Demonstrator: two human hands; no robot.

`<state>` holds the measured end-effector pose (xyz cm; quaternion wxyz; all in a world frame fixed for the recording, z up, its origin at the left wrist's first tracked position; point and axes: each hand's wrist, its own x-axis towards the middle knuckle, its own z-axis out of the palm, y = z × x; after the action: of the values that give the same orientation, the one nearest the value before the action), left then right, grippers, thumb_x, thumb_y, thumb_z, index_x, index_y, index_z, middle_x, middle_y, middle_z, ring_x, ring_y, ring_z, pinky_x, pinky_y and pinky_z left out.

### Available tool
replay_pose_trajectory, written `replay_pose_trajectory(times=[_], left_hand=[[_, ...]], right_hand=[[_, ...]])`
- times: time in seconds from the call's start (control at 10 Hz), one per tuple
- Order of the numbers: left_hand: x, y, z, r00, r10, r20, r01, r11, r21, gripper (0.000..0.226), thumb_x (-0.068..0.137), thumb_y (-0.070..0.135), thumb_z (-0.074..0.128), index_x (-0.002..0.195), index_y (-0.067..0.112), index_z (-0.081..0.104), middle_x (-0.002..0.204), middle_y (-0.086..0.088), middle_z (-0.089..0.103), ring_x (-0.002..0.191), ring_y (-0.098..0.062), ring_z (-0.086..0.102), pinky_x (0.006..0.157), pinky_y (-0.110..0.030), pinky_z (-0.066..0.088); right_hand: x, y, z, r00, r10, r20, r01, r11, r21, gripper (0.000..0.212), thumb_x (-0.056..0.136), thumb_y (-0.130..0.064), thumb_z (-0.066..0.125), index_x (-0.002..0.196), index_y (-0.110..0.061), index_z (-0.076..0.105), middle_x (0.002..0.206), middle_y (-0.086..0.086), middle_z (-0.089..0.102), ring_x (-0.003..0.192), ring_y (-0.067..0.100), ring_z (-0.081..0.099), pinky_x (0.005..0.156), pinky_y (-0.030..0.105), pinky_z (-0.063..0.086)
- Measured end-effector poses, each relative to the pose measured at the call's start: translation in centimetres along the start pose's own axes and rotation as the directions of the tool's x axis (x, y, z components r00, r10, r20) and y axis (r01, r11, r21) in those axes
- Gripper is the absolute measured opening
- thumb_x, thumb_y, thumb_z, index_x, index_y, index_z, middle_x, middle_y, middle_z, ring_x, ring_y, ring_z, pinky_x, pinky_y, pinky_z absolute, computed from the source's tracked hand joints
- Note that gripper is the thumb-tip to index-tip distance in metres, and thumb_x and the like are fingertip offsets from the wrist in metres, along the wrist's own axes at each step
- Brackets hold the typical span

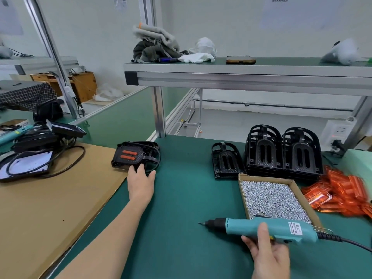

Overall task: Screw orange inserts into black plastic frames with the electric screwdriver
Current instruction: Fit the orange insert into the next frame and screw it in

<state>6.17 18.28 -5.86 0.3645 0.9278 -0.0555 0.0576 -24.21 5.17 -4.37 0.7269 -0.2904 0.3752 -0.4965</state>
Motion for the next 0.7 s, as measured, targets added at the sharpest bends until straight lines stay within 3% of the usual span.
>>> replay_pose_trajectory(times=[0.1, 0.3, 0.4, 0.5, 0.6, 0.7], left_hand=[[0.3, -0.1, 0.0, 0.999, 0.015, 0.051, -0.017, 0.999, 0.051, 0.065, 0.101, 0.041, 0.052, 0.154, 0.012, 0.03, 0.165, -0.015, 0.014, 0.15, -0.031, 0.02, 0.117, -0.043, 0.027], [-0.4, 0.2, 0.0, 0.995, 0.03, 0.091, -0.041, 0.993, 0.113, 0.07, 0.099, 0.043, 0.054, 0.156, 0.014, 0.024, 0.166, -0.012, 0.0, 0.15, -0.032, 0.018, 0.117, -0.044, 0.03], [-1.0, 0.2, 0.0, 0.997, 0.029, 0.066, -0.035, 0.995, 0.097, 0.068, 0.099, 0.041, 0.055, 0.154, 0.011, 0.028, 0.165, -0.014, 0.002, 0.147, -0.034, 0.02, 0.117, -0.046, 0.029], [-1.9, 0.5, -0.2, 0.998, 0.051, 0.019, -0.054, 0.988, 0.147, 0.064, 0.098, 0.043, 0.055, 0.149, 0.01, 0.035, 0.159, -0.02, 0.016, 0.141, -0.037, 0.024, 0.115, -0.048, 0.028], [-3.5, 1.9, -0.1, 0.974, 0.222, -0.045, -0.21, 0.96, 0.186, 0.055, 0.094, 0.04, 0.062, 0.14, 0.014, 0.047, 0.141, -0.014, 0.04, 0.127, -0.032, 0.036, 0.106, -0.045, 0.032], [-5.5, 5.0, 1.1, 0.835, 0.548, 0.055, -0.55, 0.834, 0.045, 0.037, 0.091, 0.027, 0.068, 0.126, 0.019, 0.063, 0.129, -0.005, 0.053, 0.122, -0.029, 0.042, 0.102, -0.04, 0.032]], right_hand=[[0.6, 1.2, -0.2, 0.997, 0.003, 0.083, -0.014, 0.991, 0.134, 0.039, 0.101, -0.002, 0.053, 0.135, 0.013, 0.044, 0.109, 0.023, 0.061, 0.065, 0.003, 0.069, 0.049, 0.017, 0.055], [1.0, 1.3, -0.2, 0.995, -0.07, 0.072, 0.073, 0.996, -0.041, 0.03, 0.099, -0.004, 0.056, 0.128, 0.0, 0.049, 0.101, 0.01, 0.067, 0.071, 0.004, 0.072, 0.05, 0.019, 0.056], [0.8, 1.1, 0.0, 0.995, -0.067, 0.08, 0.071, 0.996, -0.052, 0.028, 0.099, -0.003, 0.055, 0.127, 0.0, 0.05, 0.099, 0.01, 0.068, 0.071, 0.004, 0.071, 0.05, 0.019, 0.056], [0.6, 1.0, 0.2, 0.995, -0.051, 0.08, 0.053, 0.998, -0.027, 0.031, 0.099, -0.004, 0.056, 0.128, 0.003, 0.049, 0.096, 0.009, 0.068, 0.07, 0.005, 0.071, 0.05, 0.019, 0.056], [0.3, 0.9, 0.3, 0.997, -0.043, 0.067, 0.044, 0.999, -0.026, 0.033, 0.1, -0.005, 0.056, 0.13, 0.005, 0.049, 0.097, 0.01, 0.068, 0.07, 0.006, 0.071, 0.051, 0.019, 0.056], [0.1, 0.6, 0.3, 0.997, -0.041, 0.065, 0.042, 0.999, -0.02, 0.031, 0.1, -0.006, 0.056, 0.129, -0.001, 0.05, 0.101, 0.011, 0.068, 0.071, 0.005, 0.071, 0.052, 0.019, 0.056]])
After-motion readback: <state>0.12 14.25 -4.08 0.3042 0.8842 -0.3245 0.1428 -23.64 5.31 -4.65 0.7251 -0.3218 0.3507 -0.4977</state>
